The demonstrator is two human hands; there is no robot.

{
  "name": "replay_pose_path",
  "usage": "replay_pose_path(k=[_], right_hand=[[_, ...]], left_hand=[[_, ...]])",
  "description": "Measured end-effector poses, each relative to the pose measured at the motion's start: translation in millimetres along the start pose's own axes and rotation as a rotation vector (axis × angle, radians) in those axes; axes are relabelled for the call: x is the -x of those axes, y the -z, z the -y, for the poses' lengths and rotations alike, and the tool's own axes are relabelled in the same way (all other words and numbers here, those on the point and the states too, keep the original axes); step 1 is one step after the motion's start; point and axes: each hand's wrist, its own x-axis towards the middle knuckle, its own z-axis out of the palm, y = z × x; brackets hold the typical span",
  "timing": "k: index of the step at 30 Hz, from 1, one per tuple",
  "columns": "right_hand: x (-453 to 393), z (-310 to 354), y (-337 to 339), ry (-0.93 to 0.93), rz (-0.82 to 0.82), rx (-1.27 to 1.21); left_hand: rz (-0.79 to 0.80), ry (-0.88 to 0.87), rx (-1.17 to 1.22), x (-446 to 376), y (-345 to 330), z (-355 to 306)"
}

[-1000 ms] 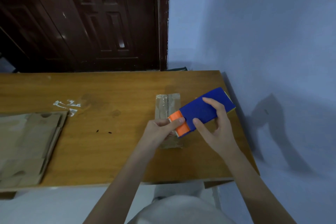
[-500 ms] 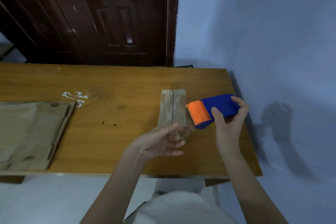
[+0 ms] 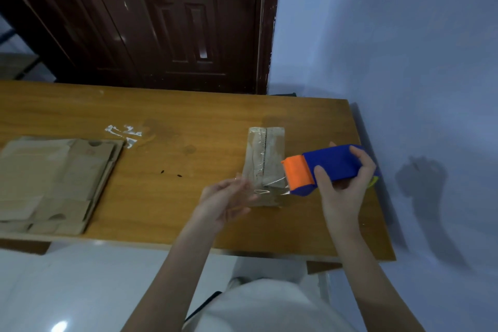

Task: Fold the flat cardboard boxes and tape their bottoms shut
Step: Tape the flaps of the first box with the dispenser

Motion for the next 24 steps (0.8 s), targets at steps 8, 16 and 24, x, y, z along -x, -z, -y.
replay_pose_path(k=[8,16,24], right_hand=[[23.8,-18.7,-14.1,0.038,0.022,0.094],[28.8,-35.8,-16.9,0.08,0.026,0.175],[29.5,-42.5,-24.3,0.11,0.033,0.288]], left_hand=[[-0.289,-0.214,-0.135,-13.4,8.0,6.3],[-0.205,-0.063,-0.137,-22.1,25.0,8.0],[-0.089,-0.107,-0.197,-32.8,41.3,11.5]])
